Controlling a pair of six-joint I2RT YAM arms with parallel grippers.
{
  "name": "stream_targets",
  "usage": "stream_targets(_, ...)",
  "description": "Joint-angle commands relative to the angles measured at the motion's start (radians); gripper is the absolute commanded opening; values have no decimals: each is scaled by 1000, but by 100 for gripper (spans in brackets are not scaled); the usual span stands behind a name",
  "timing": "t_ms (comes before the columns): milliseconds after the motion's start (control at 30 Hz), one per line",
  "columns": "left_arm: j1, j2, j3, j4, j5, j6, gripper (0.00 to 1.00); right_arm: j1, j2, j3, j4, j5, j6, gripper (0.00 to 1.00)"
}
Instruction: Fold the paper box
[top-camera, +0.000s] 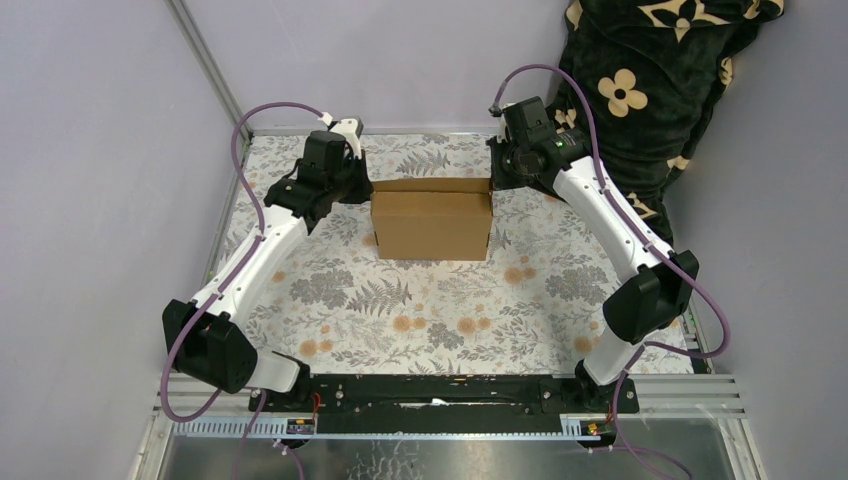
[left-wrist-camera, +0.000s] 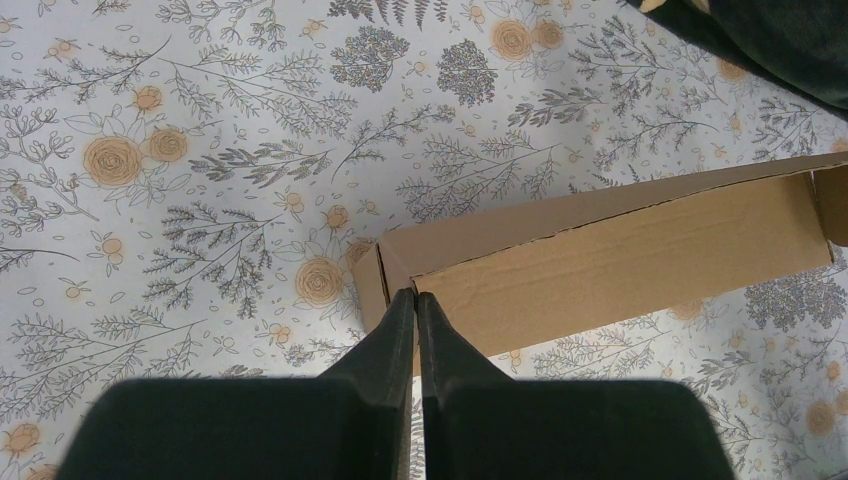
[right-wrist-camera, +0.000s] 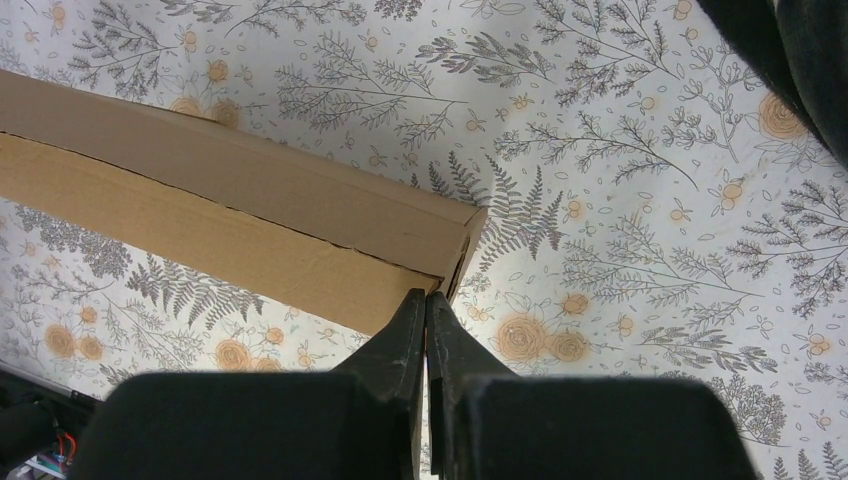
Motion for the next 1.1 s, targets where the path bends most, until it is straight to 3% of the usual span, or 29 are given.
stream_targets(0, -35, 29, 11, -9, 113, -24, 6, 41, 1, 28, 76, -132, 24, 3)
stream_targets(633, -42, 34, 14, -15, 110, -30, 6, 41, -53, -65, 109, -68, -50, 2)
stream_targets(1067, -65, -3, -61, -1, 96, -45, 5, 41, -127, -216, 175, -73, -37, 1)
